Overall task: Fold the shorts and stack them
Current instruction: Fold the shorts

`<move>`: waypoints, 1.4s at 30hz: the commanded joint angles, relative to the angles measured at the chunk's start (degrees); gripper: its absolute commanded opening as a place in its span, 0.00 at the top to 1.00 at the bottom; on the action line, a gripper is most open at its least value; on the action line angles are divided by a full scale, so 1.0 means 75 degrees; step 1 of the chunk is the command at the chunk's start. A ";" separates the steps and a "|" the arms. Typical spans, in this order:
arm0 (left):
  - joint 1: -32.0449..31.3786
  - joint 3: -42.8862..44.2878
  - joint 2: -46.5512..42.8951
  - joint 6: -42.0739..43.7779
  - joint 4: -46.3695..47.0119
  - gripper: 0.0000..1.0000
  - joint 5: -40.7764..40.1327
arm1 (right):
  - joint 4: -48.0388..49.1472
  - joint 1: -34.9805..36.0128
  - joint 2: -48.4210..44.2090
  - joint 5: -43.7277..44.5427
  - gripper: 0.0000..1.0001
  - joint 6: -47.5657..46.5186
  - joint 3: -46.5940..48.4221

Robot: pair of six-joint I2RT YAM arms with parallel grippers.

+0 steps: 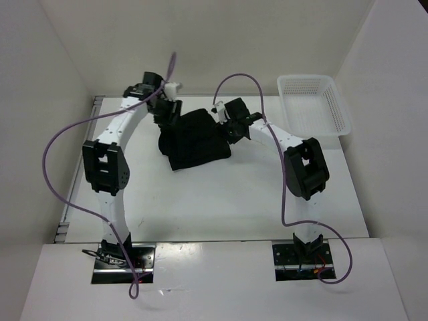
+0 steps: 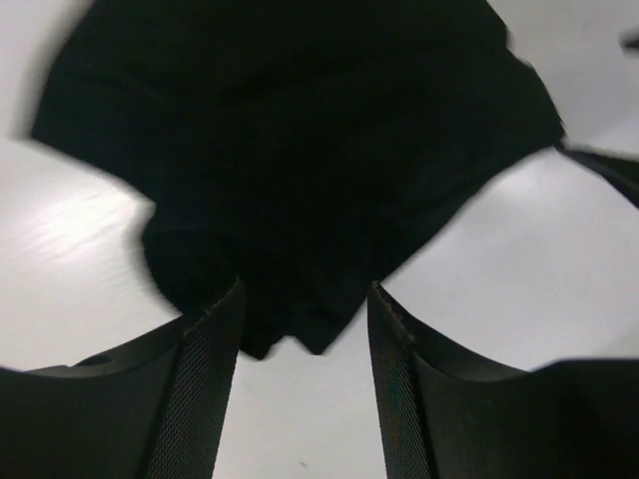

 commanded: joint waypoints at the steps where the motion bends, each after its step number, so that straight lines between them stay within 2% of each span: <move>1: -0.0780 -0.0338 0.0555 0.0031 -0.0996 0.40 -0.0232 | 0.0793 -0.0132 0.0000 0.0356 0.28 -0.0017 -0.0255; 5: -0.0782 -0.0408 0.0743 0.0031 -0.0892 0.40 -0.0235 | 0.0712 -0.0461 0.0001 -0.0206 0.25 -0.0016 -0.0326; 11: -0.0782 0.0247 0.1001 0.0031 -0.1195 0.39 -0.0270 | 0.0630 -0.0531 -0.0256 -0.1307 0.24 -0.0204 -0.1155; 19: -0.0853 0.0155 0.1154 0.0031 -0.1266 0.38 -0.0727 | 0.0911 -0.0602 -0.0188 -0.1202 0.22 0.0135 -0.1673; 24: -0.0853 0.0225 0.1656 0.0031 -0.1196 0.38 0.0303 | 0.1145 -0.0602 0.0129 -0.1285 0.26 0.0569 -0.1673; 28: -0.0853 0.0565 0.2102 0.0031 -0.1196 0.44 0.0212 | 0.1215 -0.0602 0.0212 -0.1285 0.27 0.0896 -0.1591; 29: -0.0853 0.0681 0.2103 0.0031 -0.1196 0.46 0.0083 | 0.1297 -0.0602 0.0293 -0.1215 0.29 0.0991 -0.1591; 33: -0.0853 0.0682 0.2197 0.0031 -0.1091 0.68 -0.0012 | 0.1450 -0.0602 0.0469 -0.1215 0.45 0.1413 -0.1427; 34: -0.0853 0.0786 0.2197 0.0031 -0.1091 0.81 0.0069 | 0.1450 -0.0602 0.0655 -0.1215 0.53 0.1413 -0.1358; 36: -0.0853 0.0868 0.2197 0.0031 -0.1020 0.92 0.0070 | 0.1520 -0.0602 0.0727 -0.1215 0.65 0.1624 -0.1286; 37: -0.0853 0.0869 0.2197 0.0031 -0.1020 0.96 0.0000 | 0.1520 -0.0602 0.0820 -0.1110 0.80 0.1729 -0.1205; 38: -0.0853 0.0869 0.2034 0.0031 -0.0939 1.00 -0.0001 | 0.1520 -0.0602 0.0821 -0.1109 0.86 0.1730 -0.1204; 40: -0.0701 0.0940 0.1695 0.0031 -0.0938 1.00 0.0150 | 0.1520 -0.0602 0.0821 -0.0923 1.00 0.1730 -0.1204; 42: -0.0584 0.1022 0.1401 0.0031 -0.0938 1.00 0.0292 | 0.1439 -0.0602 0.0727 -0.0922 1.00 0.1730 -0.1286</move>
